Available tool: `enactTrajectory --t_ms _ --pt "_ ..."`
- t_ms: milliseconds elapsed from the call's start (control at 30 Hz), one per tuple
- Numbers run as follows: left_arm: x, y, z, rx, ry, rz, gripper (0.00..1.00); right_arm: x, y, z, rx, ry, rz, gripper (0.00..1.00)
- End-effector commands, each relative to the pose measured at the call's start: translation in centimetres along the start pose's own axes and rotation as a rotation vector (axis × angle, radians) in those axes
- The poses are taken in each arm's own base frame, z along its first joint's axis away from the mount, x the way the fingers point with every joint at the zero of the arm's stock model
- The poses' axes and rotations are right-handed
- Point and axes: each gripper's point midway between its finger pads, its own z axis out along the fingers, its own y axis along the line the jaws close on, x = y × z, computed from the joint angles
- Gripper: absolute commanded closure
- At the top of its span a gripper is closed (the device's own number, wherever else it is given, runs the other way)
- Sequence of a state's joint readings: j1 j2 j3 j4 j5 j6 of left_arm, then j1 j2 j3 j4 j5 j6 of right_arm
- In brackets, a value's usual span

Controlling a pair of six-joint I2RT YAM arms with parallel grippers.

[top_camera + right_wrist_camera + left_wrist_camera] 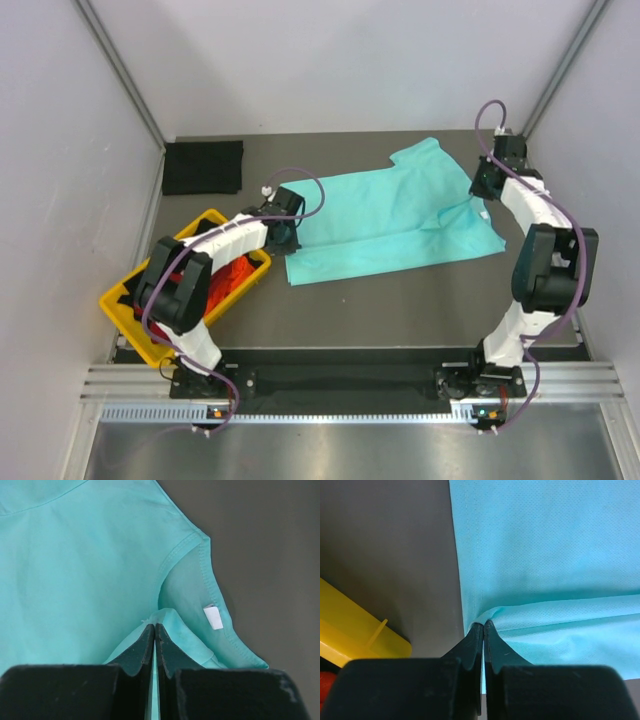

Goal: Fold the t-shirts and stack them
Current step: Fold the tshirt

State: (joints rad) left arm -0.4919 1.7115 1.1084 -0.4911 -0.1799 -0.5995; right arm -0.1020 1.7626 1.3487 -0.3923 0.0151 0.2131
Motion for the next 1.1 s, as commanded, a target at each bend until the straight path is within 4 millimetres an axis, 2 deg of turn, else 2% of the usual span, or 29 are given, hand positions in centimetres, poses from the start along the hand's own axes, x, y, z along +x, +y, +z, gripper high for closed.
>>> enactTrajectory --t_ms 0,100,200,267,300,400,467,567,633,667,733,833,933,1067 --pt "-1.5 0.3 -0.2 -0.032 -0.036 0.005 1.00 -2.8 0.7 -0.1 -0.019 -0.068 0.014 1.00" --pt "-1.6 0.5 -0.1 -0.050 -0.037 0.008 1.00 -2.7 0.6 0.3 -0.010 -0.063 0.018 0.98" --pt "-1.7 1.2 -0.2 -0.098 -0.026 0.008 0.98 -2.9 0.3 0.0 0.010 -0.066 0.024 0.86" --pt "-2.0 1.2 -0.6 -0.104 -0.028 0.009 0.88 -3.4 0.5 -0.8 0.004 -0.074 0.032 0.82" --pt "-2.4 1.1 -1.2 -0.096 -0.042 0.008 0.84 -3.6 0.6 -1.2 0.003 -0.079 0.035 0.74" --pt "-3.6 0.4 -2.6 -0.060 -0.081 0.011 0.72 -3.5 0.2 -3.0 0.027 -0.068 0.065 0.65" --pt "-4.0 -0.4 -3.3 -0.017 -0.087 0.028 0.69 -2.4 -0.3 -4.0 0.053 -0.039 0.088 0.64" --pt "-3.9 -2.7 -4.4 0.080 -0.081 0.070 0.69 -0.1 -0.8 -4.5 0.071 0.013 0.108 0.69" --pt "-3.5 -4.5 -5.0 0.141 -0.081 0.107 0.69 1.7 -1.4 -4.3 0.092 0.051 0.122 0.73" --pt "-2.5 -5.3 -5.0 0.180 -0.059 0.126 0.69 2.2 -1.7 -4.2 0.104 0.056 0.126 0.75" --pt "-2.2 -6.0 -5.2 0.216 -0.054 0.124 0.70 3.7 -2.8 -3.5 0.133 0.086 0.146 0.78" --pt "-1.2 -6.2 -4.7 0.242 -0.029 0.120 0.70 5.5 -3.9 -2.4 0.166 0.128 0.158 0.79" --pt "0.1 -5.5 -3.6 0.214 0.002 0.121 0.70 7.5 -5.4 -1.4 0.211 0.168 0.178 0.79" --pt "2.1 -3.4 -1.4 0.112 0.063 0.115 0.70 10.0 -7.3 -0.8 0.272 0.221 0.210 0.78"
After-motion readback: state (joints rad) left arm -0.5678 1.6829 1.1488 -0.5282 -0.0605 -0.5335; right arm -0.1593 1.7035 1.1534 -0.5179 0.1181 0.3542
